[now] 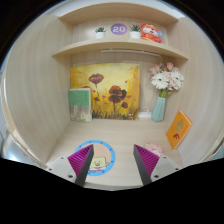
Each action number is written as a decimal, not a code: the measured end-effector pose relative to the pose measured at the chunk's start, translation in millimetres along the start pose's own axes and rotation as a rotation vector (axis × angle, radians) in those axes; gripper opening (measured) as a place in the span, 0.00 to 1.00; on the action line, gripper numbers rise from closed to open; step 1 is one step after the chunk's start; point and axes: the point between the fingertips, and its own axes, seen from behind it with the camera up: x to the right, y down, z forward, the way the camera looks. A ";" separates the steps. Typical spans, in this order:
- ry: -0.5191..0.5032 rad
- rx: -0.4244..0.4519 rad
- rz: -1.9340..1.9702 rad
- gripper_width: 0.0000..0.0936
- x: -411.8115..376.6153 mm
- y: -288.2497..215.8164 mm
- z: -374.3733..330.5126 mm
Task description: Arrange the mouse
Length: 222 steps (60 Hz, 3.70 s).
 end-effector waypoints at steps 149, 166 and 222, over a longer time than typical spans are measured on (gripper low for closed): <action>0.047 -0.257 0.027 0.39 -65.3 42.7 202.8; 0.038 -0.399 0.007 0.39 -78.3 137.2 208.4; 0.000 -0.098 0.074 0.73 -19.1 -51.5 69.1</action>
